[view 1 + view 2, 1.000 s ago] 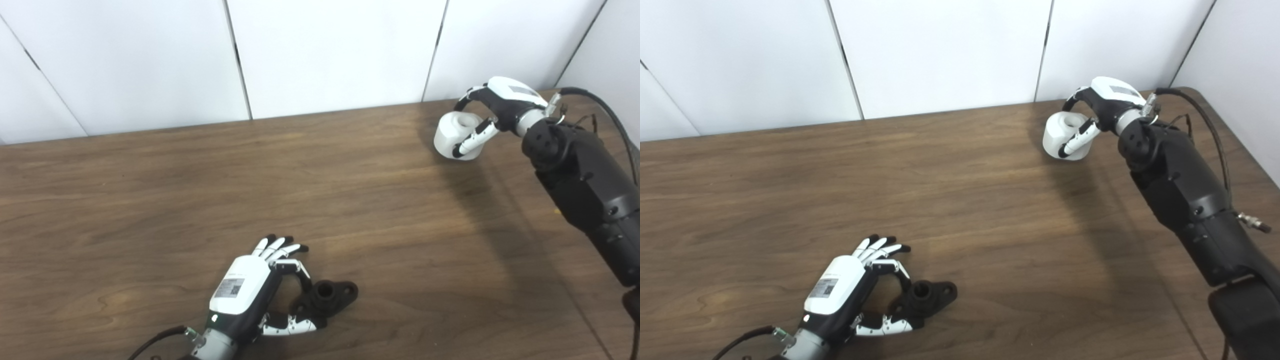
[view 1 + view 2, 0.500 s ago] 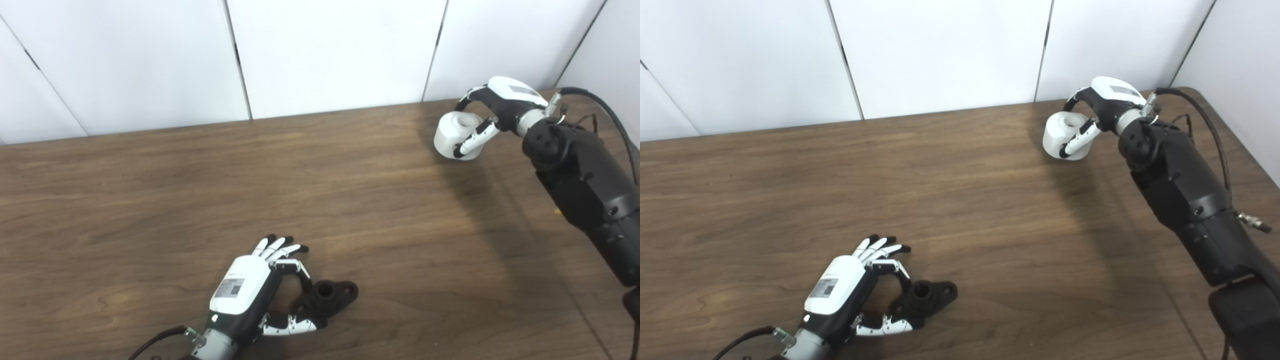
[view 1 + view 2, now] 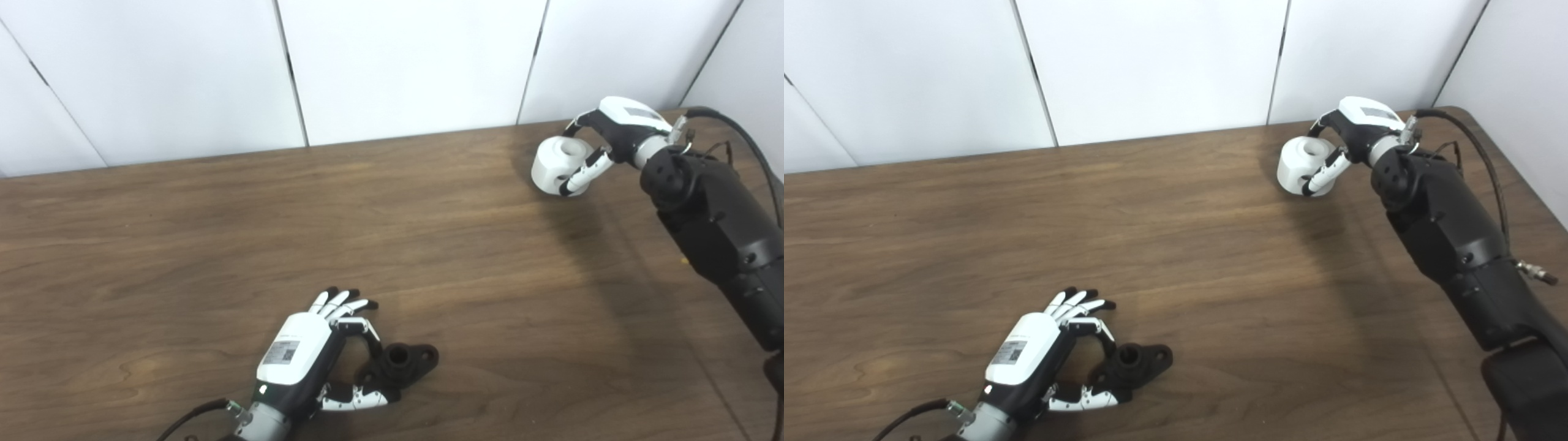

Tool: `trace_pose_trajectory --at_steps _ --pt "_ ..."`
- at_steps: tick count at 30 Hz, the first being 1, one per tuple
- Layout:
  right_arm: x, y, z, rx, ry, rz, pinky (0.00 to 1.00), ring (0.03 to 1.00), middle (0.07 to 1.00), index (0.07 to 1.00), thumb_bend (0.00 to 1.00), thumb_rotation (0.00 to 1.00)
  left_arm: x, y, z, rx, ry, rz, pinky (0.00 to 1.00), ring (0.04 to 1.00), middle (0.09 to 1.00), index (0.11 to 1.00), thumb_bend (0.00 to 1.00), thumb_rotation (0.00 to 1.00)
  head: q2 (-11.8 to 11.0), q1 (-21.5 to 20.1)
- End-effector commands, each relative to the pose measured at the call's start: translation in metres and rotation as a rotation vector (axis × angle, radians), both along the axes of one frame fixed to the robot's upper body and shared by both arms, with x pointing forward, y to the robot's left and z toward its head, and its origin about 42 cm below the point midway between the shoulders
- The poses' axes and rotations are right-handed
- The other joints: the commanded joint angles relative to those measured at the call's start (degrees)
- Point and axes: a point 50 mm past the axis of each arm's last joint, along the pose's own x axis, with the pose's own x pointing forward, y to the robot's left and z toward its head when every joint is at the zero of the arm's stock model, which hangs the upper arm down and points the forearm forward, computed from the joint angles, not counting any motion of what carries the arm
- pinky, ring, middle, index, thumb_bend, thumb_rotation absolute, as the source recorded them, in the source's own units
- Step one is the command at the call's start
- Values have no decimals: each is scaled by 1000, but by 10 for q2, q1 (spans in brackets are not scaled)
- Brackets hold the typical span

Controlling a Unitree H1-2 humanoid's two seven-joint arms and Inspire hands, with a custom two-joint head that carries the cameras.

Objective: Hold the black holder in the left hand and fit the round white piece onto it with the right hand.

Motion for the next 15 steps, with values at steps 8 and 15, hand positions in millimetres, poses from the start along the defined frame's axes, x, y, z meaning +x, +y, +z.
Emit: trace_pose_trajectory --at_steps 8,15 --pt "7 -4 37 -50 -105 28 874 957 874 671 861 226 -4 1 -15 68 72 -5 1000 937 851 486 521 57 0 -1" --pt "8 -5 39 -54 -111 33 867 956 868 666 859 230 -4 1 -15 74 70 -5 999 936 850 486 521 58 0 -1"
